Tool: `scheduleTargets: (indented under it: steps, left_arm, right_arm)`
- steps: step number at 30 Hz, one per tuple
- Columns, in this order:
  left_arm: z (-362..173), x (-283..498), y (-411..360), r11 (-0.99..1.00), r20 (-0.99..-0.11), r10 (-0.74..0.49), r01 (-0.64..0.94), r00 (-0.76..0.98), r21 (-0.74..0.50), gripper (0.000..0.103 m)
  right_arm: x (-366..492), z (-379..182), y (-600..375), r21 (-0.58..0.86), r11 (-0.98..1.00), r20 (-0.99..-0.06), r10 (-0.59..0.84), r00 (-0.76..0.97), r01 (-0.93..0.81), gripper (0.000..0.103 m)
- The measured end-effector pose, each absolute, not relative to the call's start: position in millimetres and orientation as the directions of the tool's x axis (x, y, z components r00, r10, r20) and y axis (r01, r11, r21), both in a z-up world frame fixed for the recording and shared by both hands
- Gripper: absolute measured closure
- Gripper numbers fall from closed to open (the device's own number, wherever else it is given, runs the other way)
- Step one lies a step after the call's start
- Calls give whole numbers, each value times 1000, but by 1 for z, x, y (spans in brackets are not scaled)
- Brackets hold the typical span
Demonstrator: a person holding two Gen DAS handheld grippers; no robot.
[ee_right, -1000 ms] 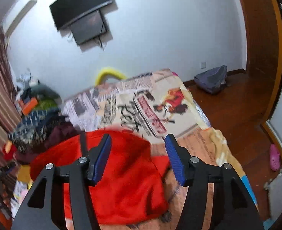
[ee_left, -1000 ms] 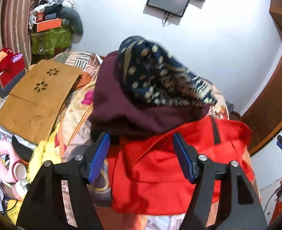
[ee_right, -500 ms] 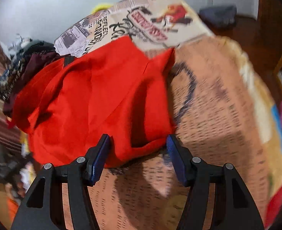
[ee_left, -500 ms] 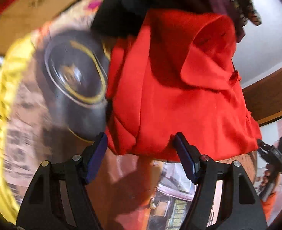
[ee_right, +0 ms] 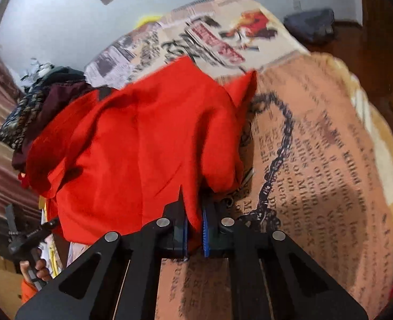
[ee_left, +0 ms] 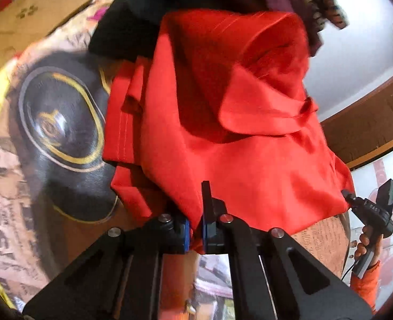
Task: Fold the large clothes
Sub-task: 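Fold the held jacket edge over the body with both tools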
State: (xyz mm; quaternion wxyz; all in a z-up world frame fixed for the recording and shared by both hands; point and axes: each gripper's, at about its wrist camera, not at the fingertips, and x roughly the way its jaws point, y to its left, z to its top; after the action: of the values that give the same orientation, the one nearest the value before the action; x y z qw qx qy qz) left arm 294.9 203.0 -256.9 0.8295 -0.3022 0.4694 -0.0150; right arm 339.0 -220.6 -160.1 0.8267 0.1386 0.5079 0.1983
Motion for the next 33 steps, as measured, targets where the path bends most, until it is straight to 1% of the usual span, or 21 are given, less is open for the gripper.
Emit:
scheduleTargets:
  steps: [2,4,6,8,9,11,13,14,17,18,20,21,22,24,28,31,33]
  left_arm:
    - [-238,286,205,812,-734,-326,-222,595,-540,99]
    - [-210,274,207,823,-704,-321,-181,634,-539,99]
    - [-189,261,207,833,-673,-334,-129,660,-539,99]
    - [-174,249,204,851,-665,-339,-85,666,-519,99]
    - [-172,243,203,857,-668,-341,-74,661,-510,99]
    - [-175,234,201,865,-683,-344,-66,644,-497,99]
    - [-183,230,199,869,-703,-326,-92,632,-486,99]
    - [-190,229,201,861,-709,-326,-114,626,-496,99]
    - [-208,228,211,830,-719,-330,-175,611,-530,99]
    - [-212,224,215,823,-721,-332,-187,608,-537,99]
    - [-222,225,217,809,-726,-338,-210,600,-550,99]
    - [-226,224,218,804,-728,-340,-217,595,-553,99]
    - [-230,223,218,801,-732,-342,-224,590,-555,99]
    - [-235,224,217,812,-748,-332,-230,575,-537,99]
    - [-238,229,209,850,-778,-296,-219,555,-479,99]
    - [-246,233,205,868,-797,-273,-218,538,-445,99]
    - [-251,238,203,873,-806,-267,-221,528,-434,99]
  right_arm:
    - [331,-147,-224,447,871,-765,490,418,-203,97]
    - [315,-126,-231,449,863,-738,505,448,-233,99]
    - [298,-108,-235,406,871,-721,492,488,-278,101]
    - [279,-95,-240,396,862,-695,507,510,-318,101]
    - [265,-89,-245,409,852,-680,524,513,-327,101]
    - [251,-86,-253,409,855,-683,519,515,-320,101]
    - [242,-90,-255,352,879,-708,474,524,-320,101]
    - [239,-93,-254,304,897,-726,437,531,-321,101]
    - [244,-104,-250,247,919,-770,378,513,-306,100]
    - [246,-106,-252,252,920,-782,376,498,-299,99]
    - [261,-113,-250,285,918,-804,385,453,-274,92]
    - [266,-115,-251,294,919,-807,387,447,-264,81]
    - [277,-119,-249,299,922,-809,381,447,-244,66]
    - [292,-124,-247,292,933,-810,358,464,-211,51]
    - [321,-135,-240,277,944,-821,329,467,-178,50]
    - [351,-156,-231,253,951,-852,307,424,-180,50]
    - [365,-172,-228,275,944,-866,326,380,-183,50]
